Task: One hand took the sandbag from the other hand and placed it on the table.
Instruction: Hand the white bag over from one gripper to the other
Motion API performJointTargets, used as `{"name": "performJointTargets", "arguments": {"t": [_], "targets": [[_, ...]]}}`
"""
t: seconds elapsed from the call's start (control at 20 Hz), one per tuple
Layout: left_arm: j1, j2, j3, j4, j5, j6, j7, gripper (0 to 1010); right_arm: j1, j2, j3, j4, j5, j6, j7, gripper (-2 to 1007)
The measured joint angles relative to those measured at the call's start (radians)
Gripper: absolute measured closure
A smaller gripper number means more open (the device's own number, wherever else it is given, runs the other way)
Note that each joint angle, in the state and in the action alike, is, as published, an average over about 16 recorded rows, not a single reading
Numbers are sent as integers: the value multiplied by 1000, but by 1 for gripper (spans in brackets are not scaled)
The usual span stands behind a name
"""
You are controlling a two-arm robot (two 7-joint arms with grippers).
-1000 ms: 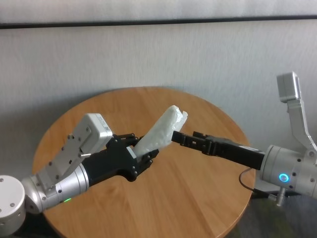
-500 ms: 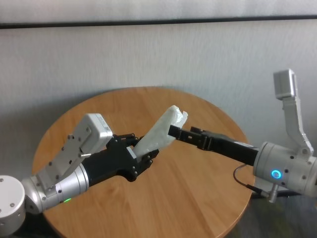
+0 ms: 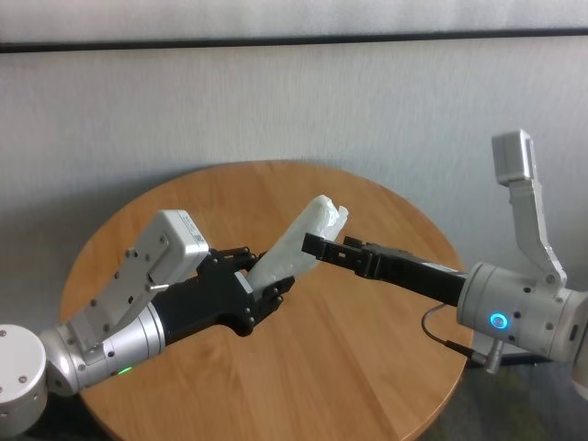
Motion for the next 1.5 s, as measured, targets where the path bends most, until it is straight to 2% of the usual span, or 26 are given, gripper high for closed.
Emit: {"name": "performJointTargets", "arguments": {"t": [1.0,1.5], "targets": [[0,0,0,0,0,0,0,636,65,-12,-69,46,8,-33,-28,4],[0,0,0,0,0,0,0,636,80,-5,-92,46,7,-58,-38,4]]}}
